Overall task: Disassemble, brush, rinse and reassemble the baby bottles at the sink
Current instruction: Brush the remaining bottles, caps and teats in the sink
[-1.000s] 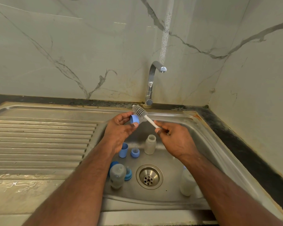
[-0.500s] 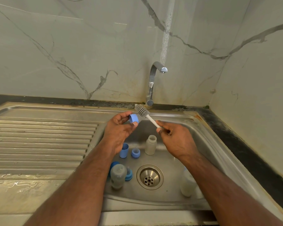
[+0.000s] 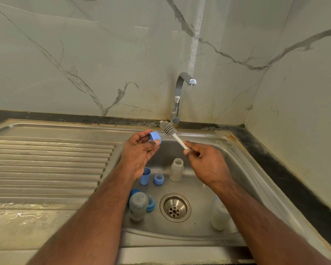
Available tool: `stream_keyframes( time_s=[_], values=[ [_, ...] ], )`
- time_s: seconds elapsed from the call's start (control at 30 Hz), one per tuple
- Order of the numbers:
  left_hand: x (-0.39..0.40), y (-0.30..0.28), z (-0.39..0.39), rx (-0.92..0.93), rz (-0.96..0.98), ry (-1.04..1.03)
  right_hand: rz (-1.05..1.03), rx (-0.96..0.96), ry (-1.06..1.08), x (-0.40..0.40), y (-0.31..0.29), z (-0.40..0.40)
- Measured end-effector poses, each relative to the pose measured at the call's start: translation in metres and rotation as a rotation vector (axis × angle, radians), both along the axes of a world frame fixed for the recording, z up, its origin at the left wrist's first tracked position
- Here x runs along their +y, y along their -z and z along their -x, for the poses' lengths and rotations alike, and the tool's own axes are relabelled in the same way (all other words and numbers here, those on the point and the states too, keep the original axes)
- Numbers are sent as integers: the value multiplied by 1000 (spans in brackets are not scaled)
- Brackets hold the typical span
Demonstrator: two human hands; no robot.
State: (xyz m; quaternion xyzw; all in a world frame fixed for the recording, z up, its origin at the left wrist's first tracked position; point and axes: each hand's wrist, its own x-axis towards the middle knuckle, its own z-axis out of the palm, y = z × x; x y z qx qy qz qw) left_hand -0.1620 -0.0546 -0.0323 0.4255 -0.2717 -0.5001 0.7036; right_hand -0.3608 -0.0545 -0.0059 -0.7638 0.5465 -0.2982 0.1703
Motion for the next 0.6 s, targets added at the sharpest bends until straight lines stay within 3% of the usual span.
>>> stream_keyframes(
  time_s=[0.13, 0.3, 0.47, 0.6],
  values=[
    [0, 1, 0, -23, 9, 2, 17, 23, 40, -4, 1, 5],
    [0, 2, 1, -62, 5, 23, 22, -142, 65, -7, 0, 15],
    [-1, 5, 1, -186, -26, -16, 17, -109, 43, -7, 2, 14],
    [-1, 0, 4, -78, -12, -22, 21, -109, -2, -5, 5, 9]
  ],
)
